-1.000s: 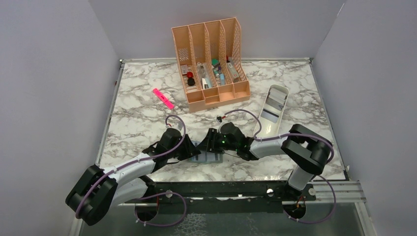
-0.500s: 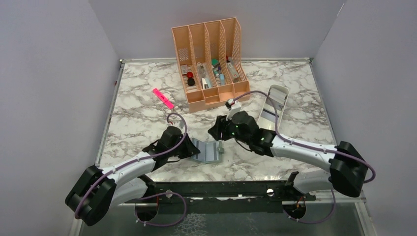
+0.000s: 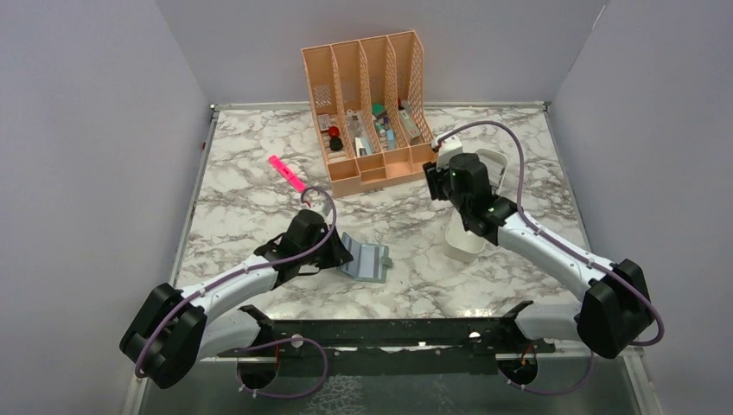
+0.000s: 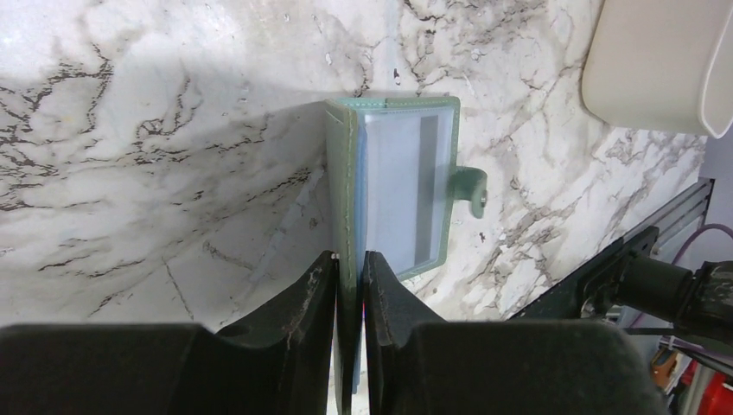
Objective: Put the credit cards into the card holder
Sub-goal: Place the credit card in the storage box.
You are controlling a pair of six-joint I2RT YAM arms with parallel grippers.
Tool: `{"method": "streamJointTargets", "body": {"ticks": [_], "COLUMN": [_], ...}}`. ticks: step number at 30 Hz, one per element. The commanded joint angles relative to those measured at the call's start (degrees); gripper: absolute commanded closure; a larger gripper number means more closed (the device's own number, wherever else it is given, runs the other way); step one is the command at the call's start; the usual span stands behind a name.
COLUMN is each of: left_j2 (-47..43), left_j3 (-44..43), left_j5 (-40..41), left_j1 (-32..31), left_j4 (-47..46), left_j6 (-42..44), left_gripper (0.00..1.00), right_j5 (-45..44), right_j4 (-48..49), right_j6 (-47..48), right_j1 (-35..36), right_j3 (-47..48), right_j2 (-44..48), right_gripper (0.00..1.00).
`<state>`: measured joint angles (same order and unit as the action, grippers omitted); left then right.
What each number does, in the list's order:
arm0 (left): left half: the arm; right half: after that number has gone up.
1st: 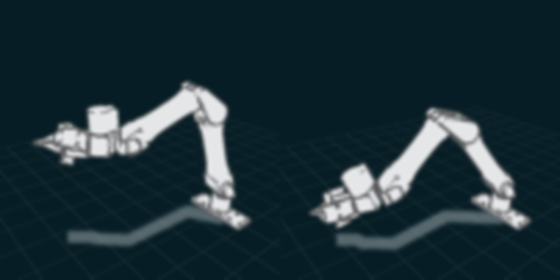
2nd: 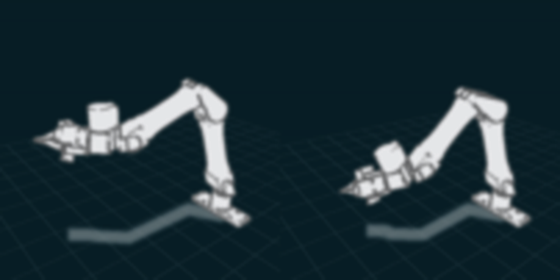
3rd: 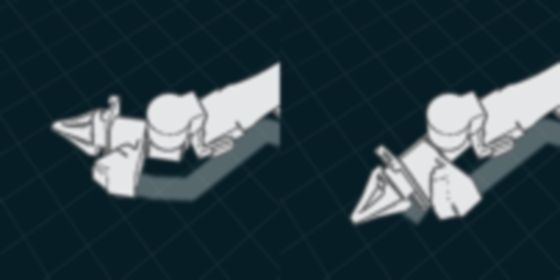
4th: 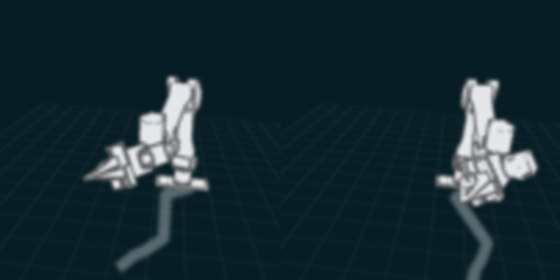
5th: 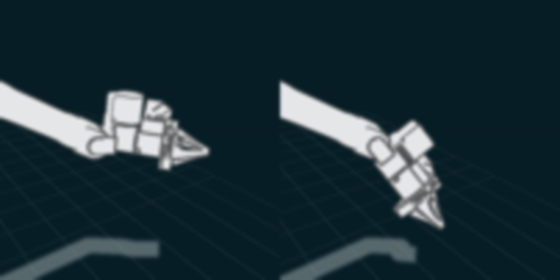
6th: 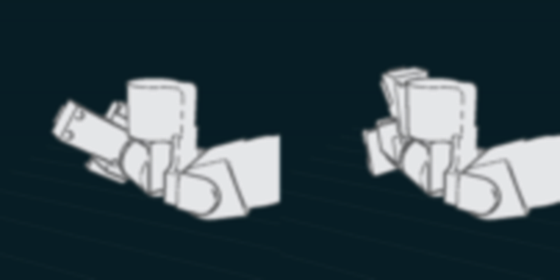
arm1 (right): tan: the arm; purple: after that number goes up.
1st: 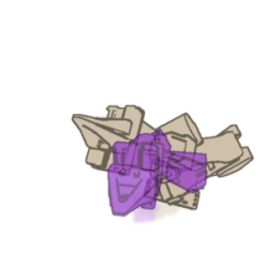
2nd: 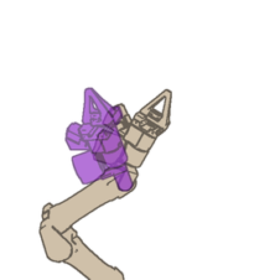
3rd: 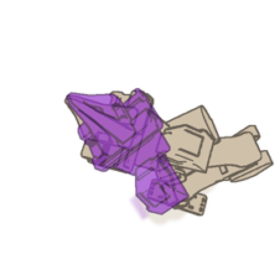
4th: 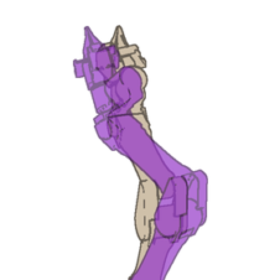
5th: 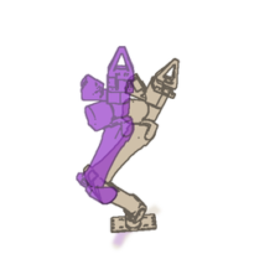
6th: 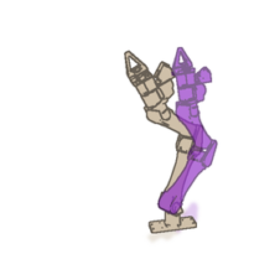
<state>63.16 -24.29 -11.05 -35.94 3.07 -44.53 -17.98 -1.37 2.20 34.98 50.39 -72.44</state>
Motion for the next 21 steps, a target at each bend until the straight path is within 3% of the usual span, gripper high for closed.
{"method": "streamJointTargets", "body": {"ticks": [1,4,8,13,21], "left_j2": [0.88,1.01,2.51,4.11,2.03], "left_j3": [-1.89,-1.73,-1.55,-2.16,-4.05], "left_j5": [-1.08,-1.39,-3.26,-5.06,-4.03], "left_j1": [0.3,0.42,0.68,0.7,0.83], "left_j4": [0.68,0.48,-0.65,-1.41,2.41], "left_j6": [4.01,5.15,6.21,5.97,5.73], "left_gripper": [0.79,0.79,0.78,0.78,0.74], "right_j5": [2.96,7.04,5.91,15.23,9.59], "right_j4": [-1.19,-8.75,-10.34,-13.61,-19.73], "right_j6": [11.11,13.55,18.22,19.51,25.29], "right_j1": [-7.61,-12.43,-15.06,-21.77,-23.24], "right_j3": [4.11,9.77,10.87,10.74,8.68], "right_j2": [-2.11,-5.34,-6.87,-5.74,-7.4], "right_gripper": [0.48,0.48,0.48,0.48,0.48]}}
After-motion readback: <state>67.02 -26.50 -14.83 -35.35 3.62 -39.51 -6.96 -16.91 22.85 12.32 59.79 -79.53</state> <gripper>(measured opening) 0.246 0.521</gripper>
